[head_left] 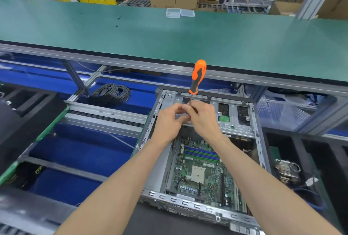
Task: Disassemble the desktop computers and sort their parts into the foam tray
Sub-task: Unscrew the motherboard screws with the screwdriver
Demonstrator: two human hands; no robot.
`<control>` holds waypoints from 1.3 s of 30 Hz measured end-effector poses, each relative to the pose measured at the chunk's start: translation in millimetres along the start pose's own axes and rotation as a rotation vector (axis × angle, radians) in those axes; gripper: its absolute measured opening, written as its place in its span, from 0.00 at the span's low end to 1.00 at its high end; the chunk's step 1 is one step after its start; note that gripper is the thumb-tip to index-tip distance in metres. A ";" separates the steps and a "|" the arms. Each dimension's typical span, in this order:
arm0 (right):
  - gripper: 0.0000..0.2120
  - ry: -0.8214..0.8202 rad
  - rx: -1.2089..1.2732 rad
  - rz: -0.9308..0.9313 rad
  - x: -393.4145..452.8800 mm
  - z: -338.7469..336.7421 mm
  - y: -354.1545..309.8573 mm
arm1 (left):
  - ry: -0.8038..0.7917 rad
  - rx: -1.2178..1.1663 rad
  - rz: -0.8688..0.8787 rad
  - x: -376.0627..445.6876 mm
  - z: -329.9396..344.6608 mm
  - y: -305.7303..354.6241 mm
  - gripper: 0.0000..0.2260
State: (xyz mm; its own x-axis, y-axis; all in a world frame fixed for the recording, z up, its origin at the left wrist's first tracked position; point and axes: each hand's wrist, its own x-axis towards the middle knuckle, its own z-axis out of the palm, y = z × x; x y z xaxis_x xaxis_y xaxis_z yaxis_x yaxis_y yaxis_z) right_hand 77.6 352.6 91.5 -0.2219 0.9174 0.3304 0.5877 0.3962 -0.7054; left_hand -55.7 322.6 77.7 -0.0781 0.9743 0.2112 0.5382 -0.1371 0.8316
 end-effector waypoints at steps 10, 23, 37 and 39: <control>0.17 0.007 -0.035 -0.045 0.3 8.8 5.0 | 0.022 -0.021 -0.030 5.7 1.3 -3.4 0.08; 0.18 0.042 -0.067 -0.068 0.8 10.1 6.0 | 0.033 -0.004 -0.039 4.9 1.4 -1.7 0.08; 0.18 0.062 -0.046 -0.060 -4.3 10.6 3.4 | 0.036 0.014 -0.021 5.6 0.9 -3.3 0.07; 0.18 0.058 -0.047 -0.059 -3.8 11.0 2.1 | 0.037 0.007 -0.027 5.8 0.5 -3.2 0.07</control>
State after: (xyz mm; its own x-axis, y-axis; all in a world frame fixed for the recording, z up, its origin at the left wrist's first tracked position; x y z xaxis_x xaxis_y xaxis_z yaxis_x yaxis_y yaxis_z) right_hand 71.1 350.4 81.9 -0.2129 0.8881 0.4073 0.6110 0.4463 -0.6538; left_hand -57.5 328.8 76.0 -0.1240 0.9703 0.2076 0.5416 -0.1091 0.8335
